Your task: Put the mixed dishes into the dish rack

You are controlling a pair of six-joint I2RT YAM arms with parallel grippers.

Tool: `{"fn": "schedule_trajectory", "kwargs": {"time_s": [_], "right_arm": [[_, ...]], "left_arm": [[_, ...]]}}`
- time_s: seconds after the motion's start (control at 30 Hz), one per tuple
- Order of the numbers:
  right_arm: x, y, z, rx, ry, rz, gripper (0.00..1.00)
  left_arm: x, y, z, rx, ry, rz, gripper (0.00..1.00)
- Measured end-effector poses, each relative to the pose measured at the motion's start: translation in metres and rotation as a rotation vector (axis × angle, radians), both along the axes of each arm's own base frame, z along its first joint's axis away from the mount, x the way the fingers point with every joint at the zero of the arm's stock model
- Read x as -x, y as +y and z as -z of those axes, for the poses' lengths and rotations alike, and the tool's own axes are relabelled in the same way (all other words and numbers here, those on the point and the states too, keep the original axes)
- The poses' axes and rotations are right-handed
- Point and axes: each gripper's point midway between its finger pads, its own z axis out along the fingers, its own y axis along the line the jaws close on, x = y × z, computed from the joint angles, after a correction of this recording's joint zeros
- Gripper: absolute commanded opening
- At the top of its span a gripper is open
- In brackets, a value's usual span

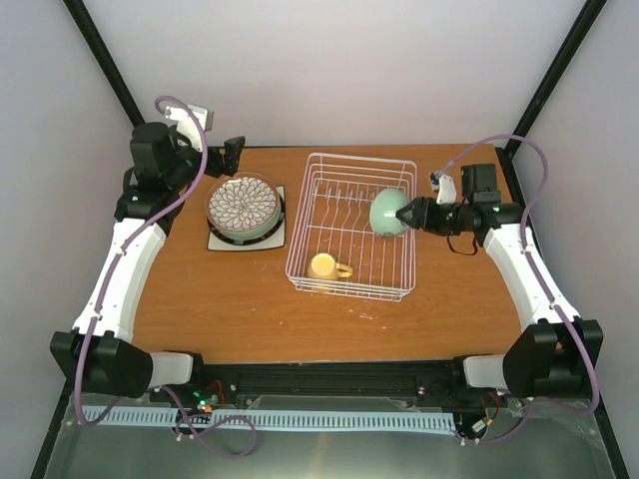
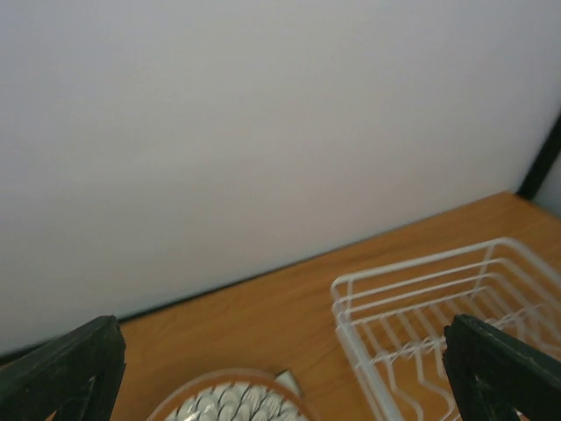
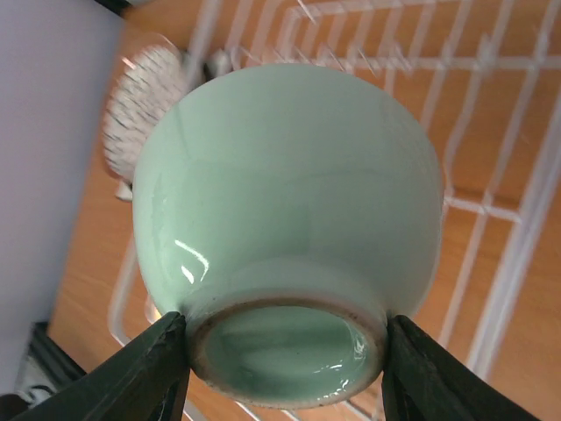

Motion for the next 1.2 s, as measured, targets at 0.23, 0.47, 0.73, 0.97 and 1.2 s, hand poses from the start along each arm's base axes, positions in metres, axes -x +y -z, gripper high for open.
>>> {"fn": "schedule_trajectory", "kwargs": {"time_s": [0.23, 0.47, 0.73, 0.97, 1.2], "right_arm": [[0.042, 0.000, 0.060, 0.222, 0.196, -0.021, 0.03], [0.063, 0.000, 0.091, 0.360, 0.296, -0.045, 0.03], [0.059, 0.015, 0.121, 0.502, 0.333, -0.094, 0.03], [0.048, 0.027, 0.154, 0.678, 0.360, -0.127, 0.03], [0.039, 0.027, 0.160, 0.743, 0.337, -0.116, 0.50]], "left_arm": [[-0.009, 0.030, 0.050, -0.053, 0.123, -0.175, 1.00], [-0.012, 0.042, 0.072, -0.086, 0.191, -0.243, 1.00], [-0.017, 0.059, 0.131, -0.165, 0.368, -0.325, 1.00], [-0.009, 0.116, 0.194, -0.147, 0.577, -0.447, 1.00], [-0.006, 0.129, 0.208, -0.100, 0.638, -0.484, 1.00]]}}
